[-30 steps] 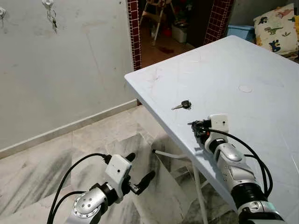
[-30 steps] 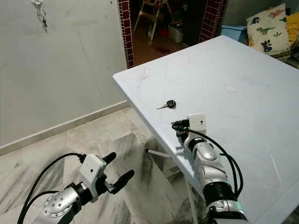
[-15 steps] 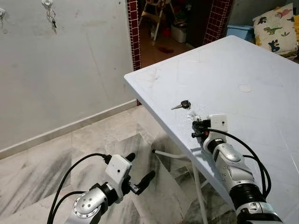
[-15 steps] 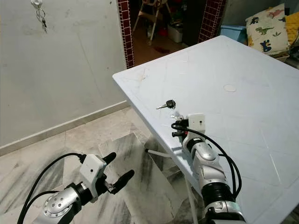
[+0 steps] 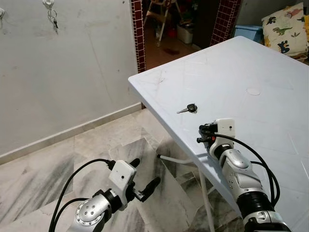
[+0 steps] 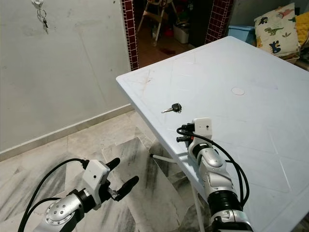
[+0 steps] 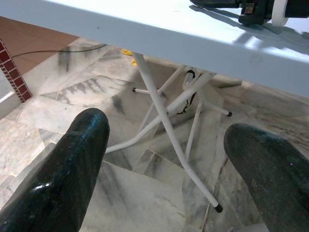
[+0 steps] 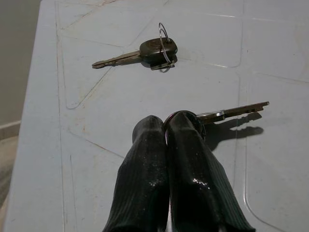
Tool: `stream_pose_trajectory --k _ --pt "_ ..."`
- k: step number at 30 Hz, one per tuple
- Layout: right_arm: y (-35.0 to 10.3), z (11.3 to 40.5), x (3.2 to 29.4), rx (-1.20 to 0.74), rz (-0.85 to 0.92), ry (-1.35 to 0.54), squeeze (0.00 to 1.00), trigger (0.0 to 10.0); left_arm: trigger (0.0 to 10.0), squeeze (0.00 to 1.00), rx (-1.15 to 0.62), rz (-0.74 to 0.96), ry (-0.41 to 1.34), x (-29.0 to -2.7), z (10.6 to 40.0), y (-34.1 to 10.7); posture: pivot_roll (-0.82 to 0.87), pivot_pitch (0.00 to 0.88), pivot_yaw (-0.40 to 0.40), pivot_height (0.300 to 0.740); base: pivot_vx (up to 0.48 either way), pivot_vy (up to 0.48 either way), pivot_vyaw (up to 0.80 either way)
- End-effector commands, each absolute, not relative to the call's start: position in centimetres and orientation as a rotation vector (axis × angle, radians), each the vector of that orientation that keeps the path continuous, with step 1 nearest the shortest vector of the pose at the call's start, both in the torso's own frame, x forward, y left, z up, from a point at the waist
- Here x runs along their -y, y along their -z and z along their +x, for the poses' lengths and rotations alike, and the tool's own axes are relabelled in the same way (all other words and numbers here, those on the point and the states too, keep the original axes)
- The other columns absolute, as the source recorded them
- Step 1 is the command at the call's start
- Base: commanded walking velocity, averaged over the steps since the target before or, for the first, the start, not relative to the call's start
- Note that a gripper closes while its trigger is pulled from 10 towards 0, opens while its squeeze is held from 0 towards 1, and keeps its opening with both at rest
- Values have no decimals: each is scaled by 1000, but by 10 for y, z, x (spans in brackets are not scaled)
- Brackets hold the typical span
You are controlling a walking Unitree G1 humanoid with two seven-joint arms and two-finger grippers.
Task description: Hang keys on a hook
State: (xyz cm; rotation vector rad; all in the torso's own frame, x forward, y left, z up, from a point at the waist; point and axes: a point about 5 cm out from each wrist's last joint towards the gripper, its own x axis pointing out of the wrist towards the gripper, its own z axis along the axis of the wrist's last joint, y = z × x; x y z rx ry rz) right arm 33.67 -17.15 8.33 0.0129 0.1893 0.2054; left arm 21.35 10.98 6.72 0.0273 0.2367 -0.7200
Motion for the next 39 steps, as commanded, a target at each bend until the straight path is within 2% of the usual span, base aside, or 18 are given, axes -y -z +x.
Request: stream_pose_trajectory --k 1,3,6,13,25,26,27,28,29,30,34,39 --pt "-67 328 168 -268 1 -231 0 0 10000 0 -248 43 713 -112 214 -65 40 80 59 740 0 0 0" --pt "-86 330 151 -153 -34 -369 0 0 10000 0 -248 44 712 -112 214 -65 37 80 61 740 0 0 0" --pt "-105 330 137 -45 -50 -467 0 0 10000 0 -248 45 711 -112 214 -65 36 80 62 740 0 0 0" --pt "-138 334 131 114 -84 -462 0 0 10000 0 -249 46 709 -112 215 -64 33 77 60 740 0 0 0" --pt "-145 333 136 149 -146 -434 0 0 10000 0 -250 48 706 -111 216 -64 33 73 59 740 0 0 0" --pt "-146 333 137 152 -160 -432 0 1765 10000 0 -250 48 705 -111 216 -64 33 73 59 740 0 0 0" --pt "-146 333 137 154 -169 -430 0 1765 10000 0 -251 48 705 -111 216 -64 33 73 59 740 0 0 0" --pt "-147 334 137 161 -190 -422 0 3176 10000 0 -251 48 705 -111 216 -64 34 74 59 740 0 0 0" --pt "-148 334 138 170 -215 -410 0 7294 10000 0 -251 49 704 -111 216 -64 34 74 59 740 0 0 0" --pt "-150 334 139 181 -236 -401 0 10000 10000 0 -251 49 703 -112 216 -63 34 74 59 740 0 0 0" --pt "-165 335 142 290 -402 -349 0 10000 10000 0 -251 50 699 -112 215 -64 35 76 60 740 0 0 0" --pt "-168 332 134 340 -609 -421 0 10000 10000 0 -251 51 695 -112 215 -63 35 77 61 740 0 0 0"
